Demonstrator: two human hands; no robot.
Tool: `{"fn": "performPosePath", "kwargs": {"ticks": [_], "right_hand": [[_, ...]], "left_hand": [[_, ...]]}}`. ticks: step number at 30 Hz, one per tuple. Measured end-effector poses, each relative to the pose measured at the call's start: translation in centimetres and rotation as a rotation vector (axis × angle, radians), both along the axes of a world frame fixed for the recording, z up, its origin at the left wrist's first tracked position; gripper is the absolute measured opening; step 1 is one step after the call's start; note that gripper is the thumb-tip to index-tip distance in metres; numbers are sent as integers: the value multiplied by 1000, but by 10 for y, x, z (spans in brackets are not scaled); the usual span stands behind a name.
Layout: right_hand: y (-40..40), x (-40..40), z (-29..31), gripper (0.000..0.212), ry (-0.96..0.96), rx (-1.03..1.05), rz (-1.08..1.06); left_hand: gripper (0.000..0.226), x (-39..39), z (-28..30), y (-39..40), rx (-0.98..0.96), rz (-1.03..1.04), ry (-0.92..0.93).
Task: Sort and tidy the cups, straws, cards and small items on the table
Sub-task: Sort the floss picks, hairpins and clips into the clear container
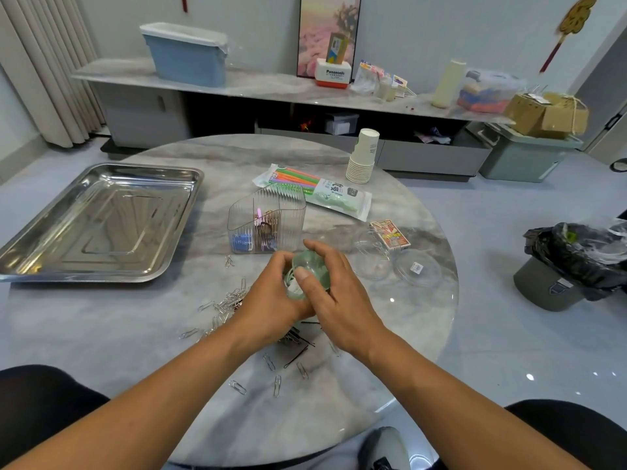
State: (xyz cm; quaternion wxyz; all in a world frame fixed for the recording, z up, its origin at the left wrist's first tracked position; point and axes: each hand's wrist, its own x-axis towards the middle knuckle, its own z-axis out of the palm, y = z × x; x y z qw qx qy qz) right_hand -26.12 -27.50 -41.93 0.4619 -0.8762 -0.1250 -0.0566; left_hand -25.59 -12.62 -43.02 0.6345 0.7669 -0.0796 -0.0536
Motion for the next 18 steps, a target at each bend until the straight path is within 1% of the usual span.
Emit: {"fn": "performPosePath", "kwargs": {"ticks": [4, 7, 9, 12, 14, 15, 18], "right_hand": [[1, -3, 1, 57, 10, -80, 46], [2, -4, 2, 61, 20, -64, 49], [1, -3, 4, 61, 35, -38, 63], [-5, 1, 6, 60, 147, 59, 138], [-12, 5, 8, 59, 252, 148, 220], [-14, 7, 9, 60, 274, 153, 244], [-18, 7, 10, 57, 267, 173, 231]], "left_hand": [[60, 0, 0, 1, 47, 7, -67], [66, -2, 0, 0, 32, 38, -75], [82, -2, 1, 1, 63, 34, -91], [118, -1, 2, 5, 139, -31, -118], [126, -1, 2, 7, 178, -83, -141], [127, -1, 2, 8, 193, -111, -154], [133, 0, 5, 10, 198, -156, -170]]}}
